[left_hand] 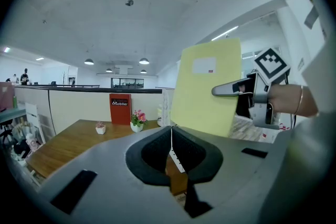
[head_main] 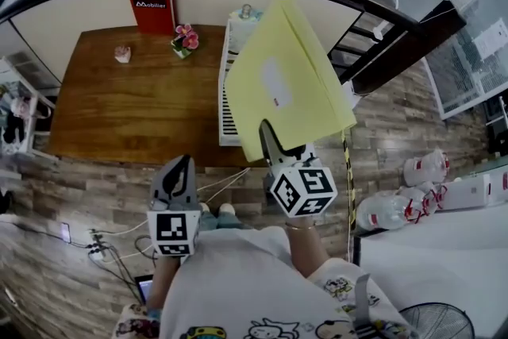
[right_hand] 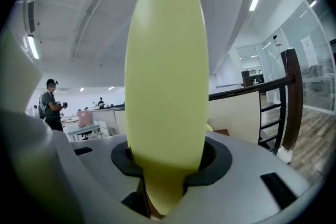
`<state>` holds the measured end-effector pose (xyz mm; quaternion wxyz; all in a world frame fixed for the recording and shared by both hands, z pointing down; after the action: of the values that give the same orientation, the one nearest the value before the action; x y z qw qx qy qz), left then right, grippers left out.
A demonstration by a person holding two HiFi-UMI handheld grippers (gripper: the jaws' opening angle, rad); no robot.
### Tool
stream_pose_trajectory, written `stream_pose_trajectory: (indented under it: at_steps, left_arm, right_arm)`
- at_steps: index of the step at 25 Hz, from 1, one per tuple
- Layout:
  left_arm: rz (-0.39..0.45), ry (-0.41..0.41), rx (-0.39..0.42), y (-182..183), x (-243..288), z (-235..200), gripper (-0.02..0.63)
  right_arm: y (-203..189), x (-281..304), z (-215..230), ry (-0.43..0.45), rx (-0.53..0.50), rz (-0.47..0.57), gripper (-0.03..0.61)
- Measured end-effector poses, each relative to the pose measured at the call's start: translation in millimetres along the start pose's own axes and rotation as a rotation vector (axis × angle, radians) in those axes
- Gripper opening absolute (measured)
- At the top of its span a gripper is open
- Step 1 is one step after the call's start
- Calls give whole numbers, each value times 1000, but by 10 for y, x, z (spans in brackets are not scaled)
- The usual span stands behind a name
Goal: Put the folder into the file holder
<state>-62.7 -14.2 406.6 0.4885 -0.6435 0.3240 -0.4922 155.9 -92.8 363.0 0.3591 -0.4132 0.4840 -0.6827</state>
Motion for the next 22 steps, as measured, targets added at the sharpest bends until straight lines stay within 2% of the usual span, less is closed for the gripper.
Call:
stream_pose_trajectory:
  at_steps: [22]
  left_arm:
    - [-15, 3, -17, -83, -13, -37, 8]
  right_arm:
    - [213, 531, -59, -97, 3, 77, 153]
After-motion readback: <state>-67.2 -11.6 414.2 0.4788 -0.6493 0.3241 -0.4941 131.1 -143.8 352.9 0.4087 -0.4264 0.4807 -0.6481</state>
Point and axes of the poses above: the fingertips, and each gripper's own axes: x forward along the fingers, z to its right, y out of its top, the point moved 6 cm from there along -x, backward along the fingers, and after that the axes turned 1 degree about -z, right-handed, at the moved point
